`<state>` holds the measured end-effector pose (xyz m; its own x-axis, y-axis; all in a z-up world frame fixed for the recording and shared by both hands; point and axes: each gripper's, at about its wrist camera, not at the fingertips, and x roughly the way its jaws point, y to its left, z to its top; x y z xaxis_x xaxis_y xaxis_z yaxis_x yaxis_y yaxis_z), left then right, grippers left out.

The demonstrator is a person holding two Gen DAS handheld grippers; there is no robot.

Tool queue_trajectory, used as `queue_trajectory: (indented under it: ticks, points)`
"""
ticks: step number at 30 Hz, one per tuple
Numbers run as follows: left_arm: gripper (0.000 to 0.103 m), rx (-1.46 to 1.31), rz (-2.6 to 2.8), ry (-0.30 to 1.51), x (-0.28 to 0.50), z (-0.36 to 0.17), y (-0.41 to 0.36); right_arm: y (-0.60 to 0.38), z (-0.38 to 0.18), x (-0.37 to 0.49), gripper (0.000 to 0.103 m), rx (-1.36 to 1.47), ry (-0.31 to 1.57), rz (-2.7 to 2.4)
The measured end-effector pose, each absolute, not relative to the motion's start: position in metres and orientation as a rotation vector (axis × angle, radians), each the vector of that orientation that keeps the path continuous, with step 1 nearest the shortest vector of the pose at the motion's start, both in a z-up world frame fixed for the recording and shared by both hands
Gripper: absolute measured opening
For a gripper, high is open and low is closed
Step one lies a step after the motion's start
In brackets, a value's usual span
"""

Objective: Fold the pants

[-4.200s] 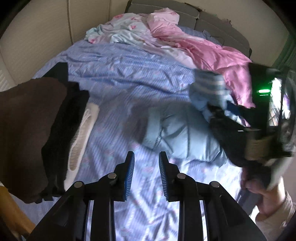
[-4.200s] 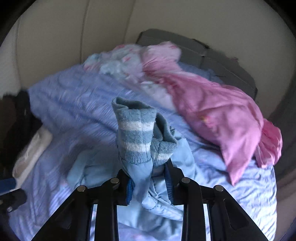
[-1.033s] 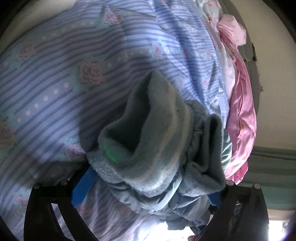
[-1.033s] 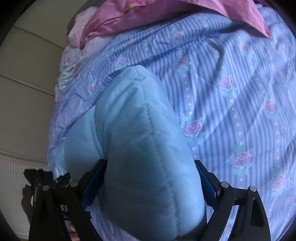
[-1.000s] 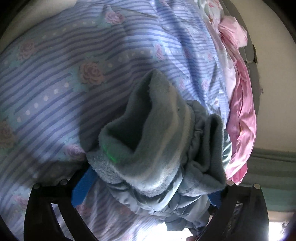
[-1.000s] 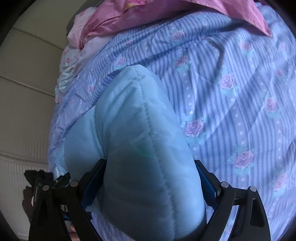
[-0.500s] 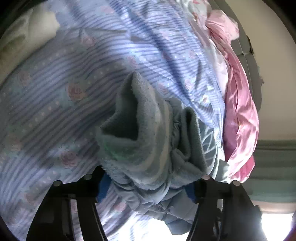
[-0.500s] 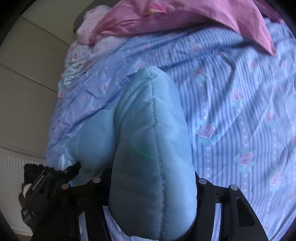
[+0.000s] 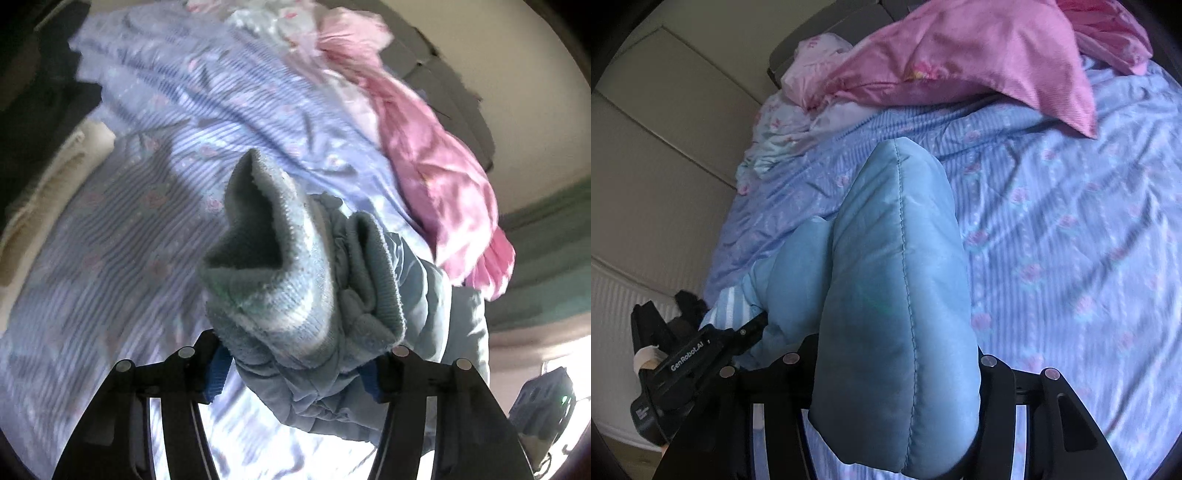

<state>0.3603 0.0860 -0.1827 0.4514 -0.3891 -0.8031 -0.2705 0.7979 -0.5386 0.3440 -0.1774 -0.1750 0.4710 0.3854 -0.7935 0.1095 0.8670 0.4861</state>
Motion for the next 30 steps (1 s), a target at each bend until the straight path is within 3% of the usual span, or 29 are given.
queue_trajectory:
  ticks: [18,30]
  points:
    - [0.056,-0.493,-0.091,0.919,0.206,-0.024,0.036,-0.218,-0.042,0.205,0.052,0.503,0.950,0.307]
    - [0.056,-0.507,-0.070,0.774,0.156,0.035,0.109,-0.164,0.017,0.165,0.052,0.434,0.845,0.424]
